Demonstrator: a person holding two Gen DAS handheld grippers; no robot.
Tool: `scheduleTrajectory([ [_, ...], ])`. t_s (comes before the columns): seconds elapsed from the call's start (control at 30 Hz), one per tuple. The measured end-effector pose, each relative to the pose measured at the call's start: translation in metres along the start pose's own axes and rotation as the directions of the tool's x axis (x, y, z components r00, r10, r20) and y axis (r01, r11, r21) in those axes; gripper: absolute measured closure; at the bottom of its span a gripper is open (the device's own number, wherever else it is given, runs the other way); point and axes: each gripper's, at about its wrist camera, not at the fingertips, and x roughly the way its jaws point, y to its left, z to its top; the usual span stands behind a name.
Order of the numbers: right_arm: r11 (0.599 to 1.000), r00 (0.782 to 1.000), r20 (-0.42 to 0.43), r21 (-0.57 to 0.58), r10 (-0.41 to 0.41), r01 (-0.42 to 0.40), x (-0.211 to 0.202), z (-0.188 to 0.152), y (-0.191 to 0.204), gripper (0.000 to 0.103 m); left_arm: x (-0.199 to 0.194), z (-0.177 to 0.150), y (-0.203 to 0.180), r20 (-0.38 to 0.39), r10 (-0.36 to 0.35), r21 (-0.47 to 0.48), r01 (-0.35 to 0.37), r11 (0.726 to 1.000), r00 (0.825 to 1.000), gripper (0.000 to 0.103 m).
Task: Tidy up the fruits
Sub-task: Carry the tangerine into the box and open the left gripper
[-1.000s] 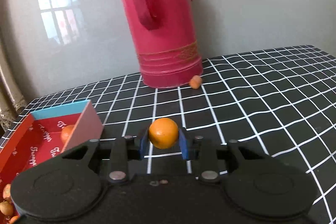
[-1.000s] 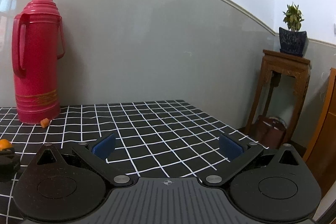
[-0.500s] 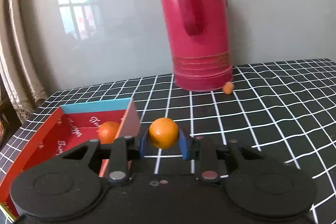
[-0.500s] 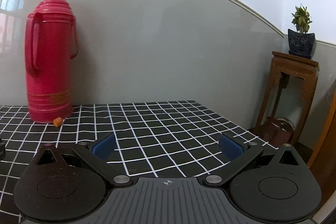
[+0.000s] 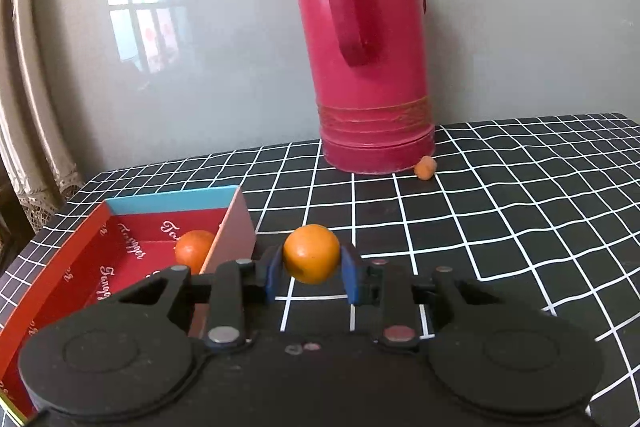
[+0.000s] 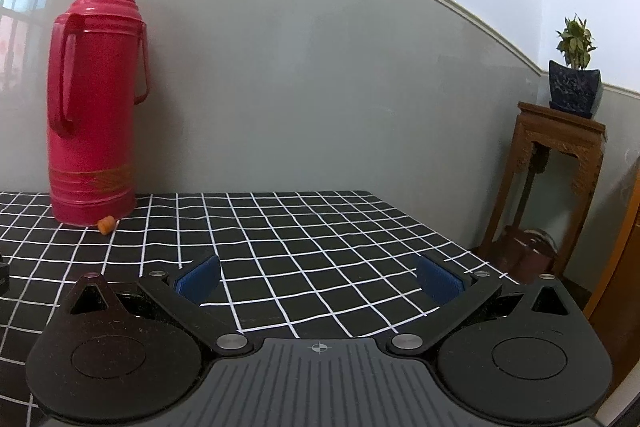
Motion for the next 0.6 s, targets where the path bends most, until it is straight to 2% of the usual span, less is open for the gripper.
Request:
scheduleTrajectory([
  [0.23, 1.0, 1.0, -0.013, 0.003, 0.007, -0.007, 0.0011, -0.0016, 0.0008, 0.0, 0.0043, -0.0002, 0.0033, -0.016, 0.01, -0.012, -0.011, 1.0, 1.0, 0.082],
  [0.6, 1.0, 1.0, -0.03, -0.004, -0.008, 0.008, 0.0084, -0.0045, -0.0022, 0.0, 0.0089, -0.0001, -0.0033, -0.02, -0.01, -0.017, 0.01, 1.0, 1.0, 0.082],
])
